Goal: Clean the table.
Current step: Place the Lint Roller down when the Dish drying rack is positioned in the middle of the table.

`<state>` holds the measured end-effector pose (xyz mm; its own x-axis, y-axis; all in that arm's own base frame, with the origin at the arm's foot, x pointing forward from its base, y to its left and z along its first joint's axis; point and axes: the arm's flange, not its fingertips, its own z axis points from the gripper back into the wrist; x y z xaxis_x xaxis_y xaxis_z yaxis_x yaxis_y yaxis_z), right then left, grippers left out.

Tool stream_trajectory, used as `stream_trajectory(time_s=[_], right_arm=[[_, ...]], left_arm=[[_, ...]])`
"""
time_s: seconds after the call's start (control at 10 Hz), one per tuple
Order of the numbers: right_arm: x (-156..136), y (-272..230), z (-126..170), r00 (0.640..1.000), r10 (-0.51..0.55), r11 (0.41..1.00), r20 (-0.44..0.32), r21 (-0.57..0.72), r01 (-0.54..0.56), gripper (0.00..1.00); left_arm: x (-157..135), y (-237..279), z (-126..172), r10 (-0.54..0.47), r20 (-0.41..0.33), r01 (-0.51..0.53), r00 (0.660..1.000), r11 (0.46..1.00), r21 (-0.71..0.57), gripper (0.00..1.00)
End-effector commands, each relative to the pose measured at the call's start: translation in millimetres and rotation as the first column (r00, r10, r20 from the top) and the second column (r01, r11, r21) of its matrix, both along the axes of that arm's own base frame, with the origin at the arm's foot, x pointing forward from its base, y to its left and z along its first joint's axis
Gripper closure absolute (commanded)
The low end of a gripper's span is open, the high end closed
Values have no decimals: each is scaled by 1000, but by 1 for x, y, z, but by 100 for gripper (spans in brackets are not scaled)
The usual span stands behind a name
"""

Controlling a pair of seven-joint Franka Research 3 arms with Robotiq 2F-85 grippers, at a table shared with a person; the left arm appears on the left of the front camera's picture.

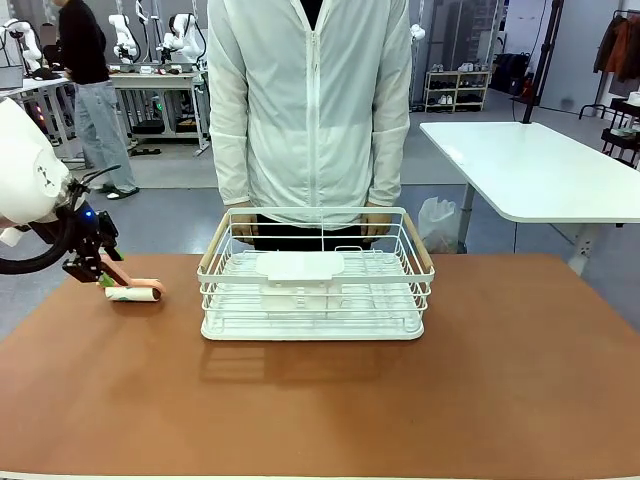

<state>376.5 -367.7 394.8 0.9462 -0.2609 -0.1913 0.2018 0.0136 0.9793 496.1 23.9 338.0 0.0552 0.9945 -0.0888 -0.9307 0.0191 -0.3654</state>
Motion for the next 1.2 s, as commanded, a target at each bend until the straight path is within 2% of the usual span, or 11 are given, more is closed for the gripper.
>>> stream_trajectory(time_s=[0.0,0.3,0.4,0.6,0.7,0.9,1.1], right_arm=[[-2,2,3,1000,-2,1000,-13,-9,2,0],[-2,2,3,1000,-2,1000,-13,-9,2,0],[-2,2,3,1000,-2,1000,-13,-9,2,0],[-2,2,3,1000,-2,1000,-13,-9,2,0],[-2,2,3,1000,-2,1000,-13,-9,2,0],[-2,2,3,1000,-2,1000,-13,-9,2,0],[-2,2,3,1000,-2,1000,-13,-9,2,0]], left_arm=[[-15,2,23,-3,-32,4,999,1000,29,0],[-28,9,41,-10,-161,17,987,999,46,0],[-31,9,51,2,-178,6,984,999,47,0],[-32,12,66,-6,-203,17,979,999,51,0],[-28,17,68,37,-187,-31,982,999,35,0],[-33,16,62,-14,-174,20,985,999,32,0],[-33,16,62,-14,-174,20,985,999,32,0]])
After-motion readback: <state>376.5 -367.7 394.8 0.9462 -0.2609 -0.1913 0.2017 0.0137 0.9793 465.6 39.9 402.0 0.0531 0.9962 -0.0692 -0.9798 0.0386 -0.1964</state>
